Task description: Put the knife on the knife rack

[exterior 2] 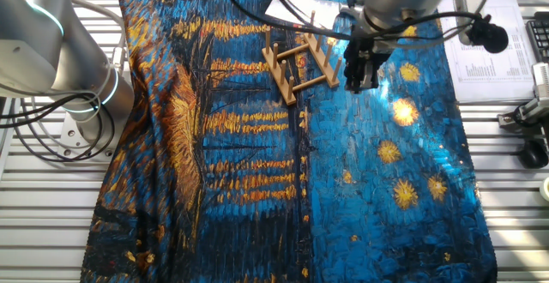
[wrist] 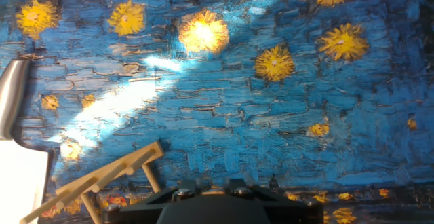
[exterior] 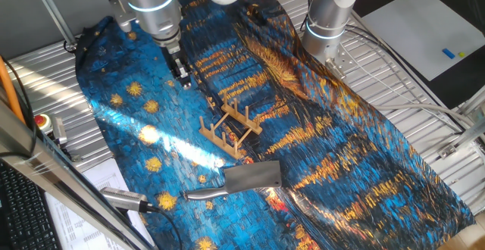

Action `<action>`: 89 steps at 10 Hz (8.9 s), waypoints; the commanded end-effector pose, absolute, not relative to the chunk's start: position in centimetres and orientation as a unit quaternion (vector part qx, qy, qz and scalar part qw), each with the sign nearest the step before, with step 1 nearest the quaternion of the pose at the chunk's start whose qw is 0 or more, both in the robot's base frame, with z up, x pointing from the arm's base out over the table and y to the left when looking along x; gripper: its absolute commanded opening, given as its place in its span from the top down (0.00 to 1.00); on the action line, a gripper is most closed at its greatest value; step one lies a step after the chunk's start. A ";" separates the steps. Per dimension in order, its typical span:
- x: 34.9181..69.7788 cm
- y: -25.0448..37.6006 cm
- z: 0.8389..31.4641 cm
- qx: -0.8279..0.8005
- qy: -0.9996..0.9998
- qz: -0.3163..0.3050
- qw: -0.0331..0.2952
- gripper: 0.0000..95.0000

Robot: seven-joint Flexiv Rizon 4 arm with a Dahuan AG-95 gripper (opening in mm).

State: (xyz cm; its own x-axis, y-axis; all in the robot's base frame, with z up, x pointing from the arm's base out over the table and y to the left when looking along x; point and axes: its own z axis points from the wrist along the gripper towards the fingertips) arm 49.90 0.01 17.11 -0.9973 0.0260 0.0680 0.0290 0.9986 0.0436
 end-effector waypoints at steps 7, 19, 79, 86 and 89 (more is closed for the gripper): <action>50.3 0.3 17.2 -0.019 -0.998 -0.030 0.042 1.00; 53.1 11.9 16.7 -0.075 -0.996 -0.023 0.048 1.00; 55.0 27.7 11.1 -0.077 -0.995 -0.042 0.054 0.60; 54.3 28.7 8.3 -0.125 -0.990 -0.039 0.048 0.60; 54.1 28.8 7.0 -0.126 -0.991 -0.037 0.038 0.60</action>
